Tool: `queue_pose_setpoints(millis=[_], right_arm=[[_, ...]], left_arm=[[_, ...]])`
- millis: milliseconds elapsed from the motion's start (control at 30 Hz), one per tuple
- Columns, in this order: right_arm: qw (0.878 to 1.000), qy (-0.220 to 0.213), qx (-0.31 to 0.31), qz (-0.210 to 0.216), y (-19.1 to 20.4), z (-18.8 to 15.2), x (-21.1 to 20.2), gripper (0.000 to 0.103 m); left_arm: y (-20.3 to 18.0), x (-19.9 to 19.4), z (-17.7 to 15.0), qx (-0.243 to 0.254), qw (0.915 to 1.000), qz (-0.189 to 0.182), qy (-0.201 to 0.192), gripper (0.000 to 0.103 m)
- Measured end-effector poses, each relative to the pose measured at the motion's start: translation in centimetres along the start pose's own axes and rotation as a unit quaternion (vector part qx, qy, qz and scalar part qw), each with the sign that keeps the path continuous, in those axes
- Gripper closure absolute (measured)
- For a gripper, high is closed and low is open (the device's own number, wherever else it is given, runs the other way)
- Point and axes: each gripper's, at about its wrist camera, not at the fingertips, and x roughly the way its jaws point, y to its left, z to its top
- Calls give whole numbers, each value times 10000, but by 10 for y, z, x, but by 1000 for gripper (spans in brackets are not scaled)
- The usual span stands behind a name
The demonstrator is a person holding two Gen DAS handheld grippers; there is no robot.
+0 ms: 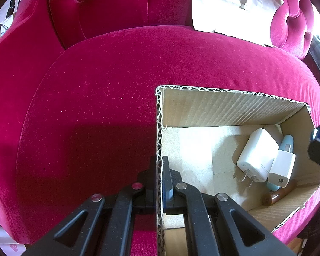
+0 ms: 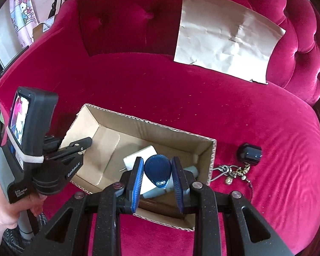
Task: Organize rigid objects
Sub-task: 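Carry the blue key fob over the box with the right gripper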
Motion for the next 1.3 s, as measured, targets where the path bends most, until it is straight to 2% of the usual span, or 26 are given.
queue_pose_setpoints(millis=[633,1100,1133,1300], right_arm=[[9993,162,-49,341,31,-2,23,75],[9992,174,-91,346,33,2,24,75],[9992,177,-99,336,33,2,24,74],[9996,139,-154,185,31,1,22,54]], left_arm=[[-8,0,0,-6,10000,14,-2,100],[-10,1,3,-3,10000,27,-4,100],[-8,1,4,-3,10000,26,-5,100],[3,3,9,-5,10000,29,-4,100]])
